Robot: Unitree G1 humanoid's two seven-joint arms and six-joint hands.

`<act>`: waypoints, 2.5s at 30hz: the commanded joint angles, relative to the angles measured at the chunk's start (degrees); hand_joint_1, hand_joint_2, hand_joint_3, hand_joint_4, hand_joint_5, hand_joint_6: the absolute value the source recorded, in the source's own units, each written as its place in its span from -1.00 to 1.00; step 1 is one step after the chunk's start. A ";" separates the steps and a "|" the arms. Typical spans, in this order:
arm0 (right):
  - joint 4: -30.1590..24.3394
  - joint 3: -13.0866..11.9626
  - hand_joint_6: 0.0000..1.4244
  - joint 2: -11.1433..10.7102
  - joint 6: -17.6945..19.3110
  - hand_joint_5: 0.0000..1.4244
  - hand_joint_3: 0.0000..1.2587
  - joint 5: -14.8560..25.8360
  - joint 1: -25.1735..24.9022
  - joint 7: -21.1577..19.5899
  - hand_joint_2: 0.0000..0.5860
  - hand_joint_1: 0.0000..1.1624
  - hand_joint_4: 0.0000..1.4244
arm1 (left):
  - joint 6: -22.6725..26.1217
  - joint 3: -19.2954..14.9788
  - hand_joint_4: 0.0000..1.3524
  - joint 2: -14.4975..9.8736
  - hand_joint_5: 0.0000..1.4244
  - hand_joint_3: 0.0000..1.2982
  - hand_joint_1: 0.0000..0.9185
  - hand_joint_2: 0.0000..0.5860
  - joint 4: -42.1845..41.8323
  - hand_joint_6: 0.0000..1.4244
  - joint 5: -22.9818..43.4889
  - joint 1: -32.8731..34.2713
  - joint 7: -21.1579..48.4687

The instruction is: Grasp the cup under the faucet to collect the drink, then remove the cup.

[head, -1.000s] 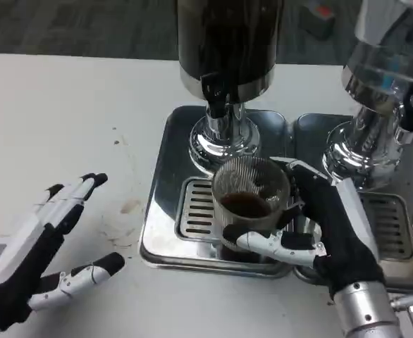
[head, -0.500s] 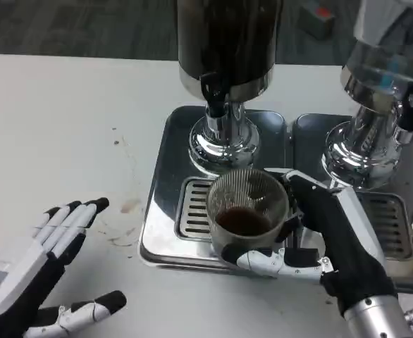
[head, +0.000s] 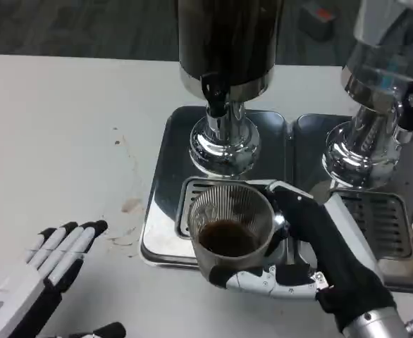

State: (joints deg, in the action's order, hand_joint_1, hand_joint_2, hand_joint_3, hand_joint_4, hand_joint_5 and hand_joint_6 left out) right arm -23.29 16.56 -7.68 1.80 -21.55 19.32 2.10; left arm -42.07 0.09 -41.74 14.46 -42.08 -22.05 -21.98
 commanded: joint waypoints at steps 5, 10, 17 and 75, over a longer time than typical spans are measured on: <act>-3.91 0.66 0.13 -1.06 0.82 -0.07 -0.22 0.08 1.09 1.06 -0.28 0.73 -0.11 | 0.77 -1.72 -1.00 -0.19 -1.00 -1.00 -1.00 -0.52 -2.09 -1.00 -1.13 -2.95 -1.54; -4.31 0.88 0.13 -1.46 0.54 -0.07 -0.23 0.10 1.03 1.84 -0.28 0.73 -0.11 | 0.86 -1.26 -1.00 0.40 -1.00 -1.00 -1.00 -0.52 -2.84 -1.00 -1.40 -3.47 -1.58; -4.25 0.79 0.13 -1.62 0.01 -0.07 -0.23 0.30 0.69 2.68 -0.28 0.73 -0.11 | 1.27 -0.76 -1.00 0.72 -1.00 -1.00 -1.00 -0.53 -2.03 -1.00 -1.81 -2.41 -1.69; -2.62 0.69 0.14 0.06 -0.23 -0.05 -0.23 1.02 0.54 2.50 -0.24 0.72 -0.11 | 1.54 1.47 -1.00 1.33 -1.00 -1.00 -1.00 -0.51 1.18 -1.00 0.06 0.79 -0.99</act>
State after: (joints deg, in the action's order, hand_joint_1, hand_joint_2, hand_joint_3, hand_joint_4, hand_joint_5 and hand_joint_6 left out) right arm -25.15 17.23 -8.56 1.12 -21.78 20.54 5.09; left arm -40.99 1.39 -40.59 15.32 -42.61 -21.10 -23.01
